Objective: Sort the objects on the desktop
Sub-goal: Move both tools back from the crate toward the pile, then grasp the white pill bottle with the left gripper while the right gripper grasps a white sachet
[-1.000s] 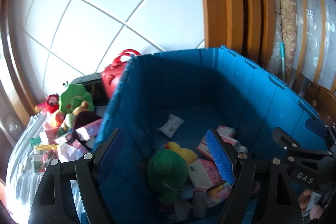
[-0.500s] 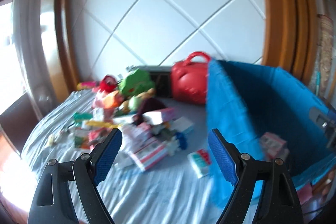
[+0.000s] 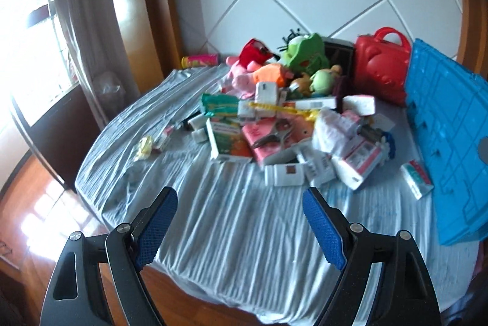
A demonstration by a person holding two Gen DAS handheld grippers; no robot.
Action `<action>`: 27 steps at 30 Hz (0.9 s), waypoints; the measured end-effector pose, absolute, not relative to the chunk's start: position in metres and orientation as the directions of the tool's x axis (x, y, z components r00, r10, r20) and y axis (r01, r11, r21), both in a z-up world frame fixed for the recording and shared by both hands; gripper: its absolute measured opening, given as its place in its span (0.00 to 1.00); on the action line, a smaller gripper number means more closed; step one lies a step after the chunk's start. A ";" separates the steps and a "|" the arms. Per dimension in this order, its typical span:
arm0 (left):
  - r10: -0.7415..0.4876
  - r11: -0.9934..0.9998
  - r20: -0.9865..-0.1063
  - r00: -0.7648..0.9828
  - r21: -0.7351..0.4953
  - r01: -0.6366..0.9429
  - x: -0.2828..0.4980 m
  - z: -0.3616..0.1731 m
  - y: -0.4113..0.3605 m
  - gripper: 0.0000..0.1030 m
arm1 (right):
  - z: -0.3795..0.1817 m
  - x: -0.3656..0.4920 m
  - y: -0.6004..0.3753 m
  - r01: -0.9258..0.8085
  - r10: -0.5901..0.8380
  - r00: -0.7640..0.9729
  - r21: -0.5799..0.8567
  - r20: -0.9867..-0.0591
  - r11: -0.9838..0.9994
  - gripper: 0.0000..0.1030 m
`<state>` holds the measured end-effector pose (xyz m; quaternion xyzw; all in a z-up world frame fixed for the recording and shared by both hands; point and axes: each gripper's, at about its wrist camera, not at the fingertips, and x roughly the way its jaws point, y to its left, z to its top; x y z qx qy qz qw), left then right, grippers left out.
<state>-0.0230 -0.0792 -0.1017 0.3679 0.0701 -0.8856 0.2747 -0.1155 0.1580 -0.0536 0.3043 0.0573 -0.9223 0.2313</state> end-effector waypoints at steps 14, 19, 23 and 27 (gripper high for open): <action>-0.358 -0.866 -0.817 -0.452 0.109 0.488 -0.107 -0.196 -0.128 0.82 | -0.179 -0.172 0.059 0.545 -0.347 -0.492 0.028 -0.798 -0.838 1.00; -0.328 -0.878 -0.849 -0.415 0.111 0.467 -0.134 -0.228 -0.139 0.82 | -0.215 -0.199 0.040 0.541 -0.314 -0.446 0.027 -0.838 -0.840 1.00; -0.295 -0.896 -0.873 -0.389 0.111 0.430 -0.154 -0.253 -0.149 0.78 | -0.237 -0.216 0.029 0.521 -0.298 -0.413 0.045 -0.860 -0.852 1.00; -0.243 -0.929 -0.893 -0.379 0.102 0.356 -0.180 -0.276 -0.157 0.69 | -0.257 -0.227 0.016 0.471 -0.265 -0.396 0.054 -0.879 -0.881 1.00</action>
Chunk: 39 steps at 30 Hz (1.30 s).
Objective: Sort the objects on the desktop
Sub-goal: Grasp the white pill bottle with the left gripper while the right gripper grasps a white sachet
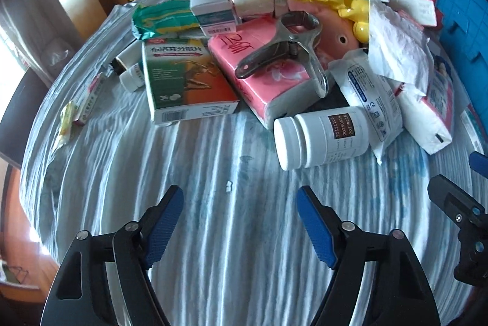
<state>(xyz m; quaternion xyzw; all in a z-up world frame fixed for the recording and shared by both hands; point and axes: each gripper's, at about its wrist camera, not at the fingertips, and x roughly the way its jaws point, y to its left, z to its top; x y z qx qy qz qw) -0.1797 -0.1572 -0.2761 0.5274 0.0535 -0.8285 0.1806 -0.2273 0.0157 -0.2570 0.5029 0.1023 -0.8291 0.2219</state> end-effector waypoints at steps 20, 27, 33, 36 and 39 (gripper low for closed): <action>-0.194 -0.941 -0.893 -0.407 0.052 0.334 -0.204 -0.283 -0.218 0.42 | -0.295 -0.222 -0.069 0.469 -0.291 -0.298 0.126 -0.909 -0.874 0.77; -0.168 -0.939 -0.884 -0.436 0.009 0.343 -0.183 -0.259 -0.193 0.61 | -0.276 -0.222 -0.037 0.471 -0.275 -0.318 0.101 -0.907 -0.877 0.77; -0.124 -0.953 -0.893 -0.432 -0.014 0.303 -0.185 -0.263 -0.160 0.76 | -0.274 -0.230 -0.015 0.478 -0.260 -0.335 0.074 -0.906 -0.875 0.77; -0.115 -0.961 -0.883 -0.454 -0.016 0.275 -0.190 -0.270 -0.143 0.82 | -0.278 -0.234 -0.003 0.471 -0.237 -0.329 0.059 -0.914 -0.880 0.77; -0.125 -0.962 -0.899 -0.421 0.005 0.274 -0.201 -0.283 -0.135 0.81 | -0.283 -0.238 0.007 0.468 -0.224 -0.319 0.052 -0.921 -0.882 0.77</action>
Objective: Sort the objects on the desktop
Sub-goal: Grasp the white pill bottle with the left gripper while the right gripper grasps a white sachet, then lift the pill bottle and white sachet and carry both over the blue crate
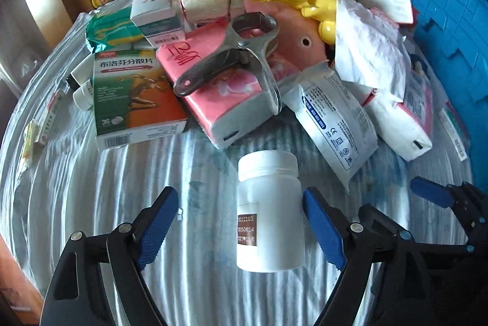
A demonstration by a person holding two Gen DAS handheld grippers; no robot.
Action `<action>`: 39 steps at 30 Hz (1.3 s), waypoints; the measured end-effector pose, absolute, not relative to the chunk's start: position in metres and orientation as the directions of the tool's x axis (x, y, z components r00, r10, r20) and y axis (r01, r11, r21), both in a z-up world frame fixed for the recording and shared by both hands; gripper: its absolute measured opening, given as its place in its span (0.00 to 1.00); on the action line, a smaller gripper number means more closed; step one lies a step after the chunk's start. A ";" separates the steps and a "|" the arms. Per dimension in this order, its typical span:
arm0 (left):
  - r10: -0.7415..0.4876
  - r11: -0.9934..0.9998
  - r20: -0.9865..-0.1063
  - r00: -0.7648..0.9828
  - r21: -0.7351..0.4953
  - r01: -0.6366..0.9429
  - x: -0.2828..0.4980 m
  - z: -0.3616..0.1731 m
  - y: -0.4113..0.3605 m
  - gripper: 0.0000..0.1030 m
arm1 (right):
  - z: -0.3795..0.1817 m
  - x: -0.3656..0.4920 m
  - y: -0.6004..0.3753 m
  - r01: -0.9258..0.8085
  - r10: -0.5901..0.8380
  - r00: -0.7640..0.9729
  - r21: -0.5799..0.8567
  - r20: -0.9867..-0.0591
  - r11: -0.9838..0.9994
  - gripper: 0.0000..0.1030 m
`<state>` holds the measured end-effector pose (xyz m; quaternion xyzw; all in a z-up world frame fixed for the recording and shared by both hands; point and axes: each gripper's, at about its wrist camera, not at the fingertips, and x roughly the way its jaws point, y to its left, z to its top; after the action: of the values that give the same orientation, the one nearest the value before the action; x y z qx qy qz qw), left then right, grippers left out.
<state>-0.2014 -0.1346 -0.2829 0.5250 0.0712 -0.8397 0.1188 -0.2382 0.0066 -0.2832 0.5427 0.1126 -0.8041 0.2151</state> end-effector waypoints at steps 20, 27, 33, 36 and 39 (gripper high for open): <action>-0.223 -0.925 -0.901 -0.373 0.075 0.374 -0.213 -0.298 -0.164 0.44 | -0.260 -0.284 -0.037 0.627 -0.349 -0.375 0.042 -0.859 -0.778 0.77; -0.224 -0.916 -0.908 -0.355 0.073 0.394 -0.217 -0.306 -0.171 0.45 | -0.289 -0.293 -0.045 0.640 -0.301 -0.344 0.013 -0.889 -0.768 0.77; -0.232 -0.914 -0.906 -0.354 0.079 0.398 -0.215 -0.306 -0.172 0.44 | -0.287 -0.291 -0.037 0.622 -0.248 -0.349 -0.026 -0.904 -0.782 0.47; -0.223 -0.918 -0.908 -0.355 0.074 0.389 -0.212 -0.306 -0.169 0.44 | -0.284 -0.289 -0.027 0.606 -0.271 -0.313 0.028 -0.911 -0.795 0.34; -0.221 -0.922 -0.907 -0.359 0.075 0.379 -0.206 -0.304 -0.164 0.44 | -0.283 -0.282 -0.019 0.605 -0.269 -0.297 0.037 -0.916 -0.795 0.34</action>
<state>-0.2061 -0.1644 -0.3039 0.5359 0.0739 -0.8209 0.1829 -0.2819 -0.0190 -0.2831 0.5242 0.1604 -0.7892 0.2768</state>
